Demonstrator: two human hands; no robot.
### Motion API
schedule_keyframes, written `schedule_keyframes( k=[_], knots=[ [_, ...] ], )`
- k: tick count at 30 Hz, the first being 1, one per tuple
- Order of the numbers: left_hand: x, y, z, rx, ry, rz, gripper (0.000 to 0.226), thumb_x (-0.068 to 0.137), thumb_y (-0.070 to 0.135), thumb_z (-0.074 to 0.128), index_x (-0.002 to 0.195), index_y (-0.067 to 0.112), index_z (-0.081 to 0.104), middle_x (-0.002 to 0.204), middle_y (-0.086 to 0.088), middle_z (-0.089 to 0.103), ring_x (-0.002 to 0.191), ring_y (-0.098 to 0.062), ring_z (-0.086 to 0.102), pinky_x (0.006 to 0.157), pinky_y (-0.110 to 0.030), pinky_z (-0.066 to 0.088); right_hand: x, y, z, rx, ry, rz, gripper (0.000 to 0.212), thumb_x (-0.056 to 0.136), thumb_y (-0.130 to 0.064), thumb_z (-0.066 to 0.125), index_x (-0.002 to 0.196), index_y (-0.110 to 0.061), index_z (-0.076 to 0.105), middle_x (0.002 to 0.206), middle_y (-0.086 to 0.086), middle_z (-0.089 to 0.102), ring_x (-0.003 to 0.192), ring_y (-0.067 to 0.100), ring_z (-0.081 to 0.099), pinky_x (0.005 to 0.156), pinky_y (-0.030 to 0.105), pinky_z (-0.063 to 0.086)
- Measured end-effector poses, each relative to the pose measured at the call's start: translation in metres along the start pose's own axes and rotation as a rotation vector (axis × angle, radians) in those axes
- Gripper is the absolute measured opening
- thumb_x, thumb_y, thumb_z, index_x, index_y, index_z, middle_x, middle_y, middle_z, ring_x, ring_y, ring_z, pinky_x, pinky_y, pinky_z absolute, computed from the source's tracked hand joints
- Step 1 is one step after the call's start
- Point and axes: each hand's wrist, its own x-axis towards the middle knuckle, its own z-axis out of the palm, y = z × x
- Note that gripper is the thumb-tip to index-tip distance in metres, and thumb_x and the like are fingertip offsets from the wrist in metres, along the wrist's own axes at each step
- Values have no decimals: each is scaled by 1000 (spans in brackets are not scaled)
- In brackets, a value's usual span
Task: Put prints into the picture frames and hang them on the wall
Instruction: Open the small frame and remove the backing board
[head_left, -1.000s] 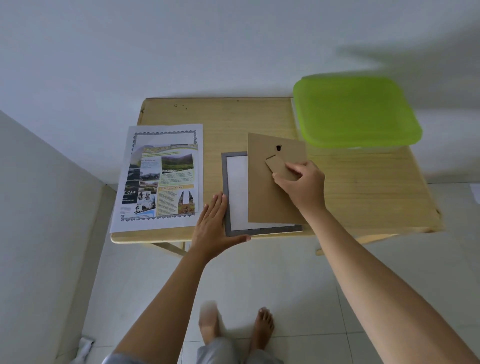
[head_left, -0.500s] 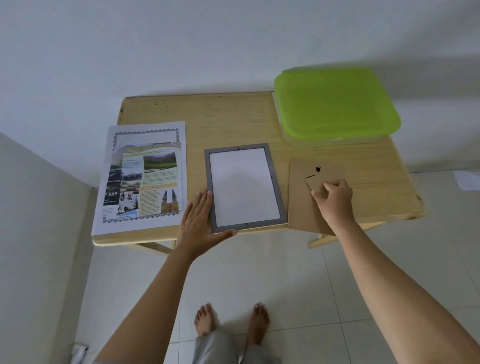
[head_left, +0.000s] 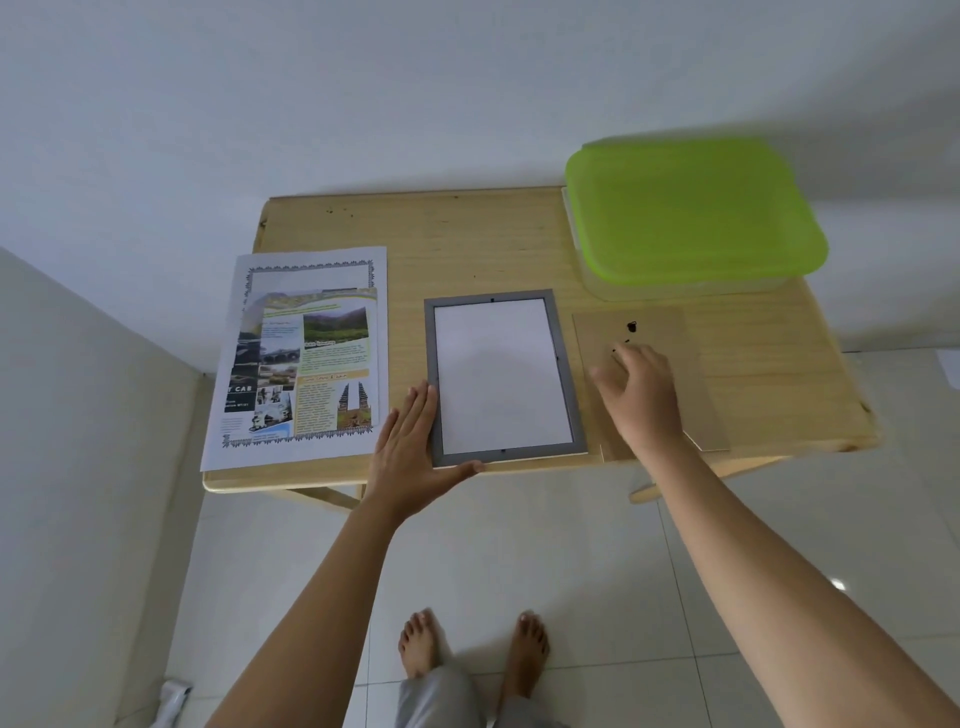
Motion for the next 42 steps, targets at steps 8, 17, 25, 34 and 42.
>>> schedule_keyframes(
  k=[8, 17, 25, 34, 42],
  knots=[
    [-1, 2, -1, 7, 9, -7, 114, 63, 85, 39, 147, 25, -10, 150, 17, -17, 140, -1, -18, 114, -25, -11, 7, -55, 51, -105, -323, -150, 87, 87, -52, 50, 147, -6, 7, 156, 8, 9, 144, 20, 8, 115, 31, 13],
    [-1, 3, -2, 20, 19, -6, 110, 71, 73, 53, 147, 21, -8, 149, 16, -18, 140, -3, -17, 114, -24, -11, 4, -62, 72, -223, -275, -141, 94, 84, -63, 45, 146, -2, 8, 156, 14, 8, 145, 22, 6, 118, 34, 4],
    [-2, 3, -2, 25, 8, -3, 111, 68, 79, 44, 146, 23, -11, 150, 16, -18, 141, -3, -17, 114, -25, -10, 1, -69, 60, 142, -145, -11, 59, 76, -29, 73, 124, -3, 50, 120, 13, 57, 110, 28, 53, 87, 28, 42],
    [-2, 2, -3, 32, -2, -9, 113, 63, 86, 30, 146, 22, -12, 150, 16, -19, 139, -1, -20, 115, -25, -9, -14, -54, 42, 394, -117, 312, 63, 61, -45, 78, 114, -16, 62, 107, 10, 61, 94, 21, 59, 73, 26, 46],
    [-2, 3, -5, 36, -28, 0, 112, 66, 82, 36, 147, 20, -10, 154, 10, -16, 139, -4, -21, 116, -28, -8, -35, -47, 30, 507, -121, 392, 62, 77, -14, 72, 134, -11, 47, 126, 5, 57, 108, 15, 56, 81, 18, 41]
  ],
)
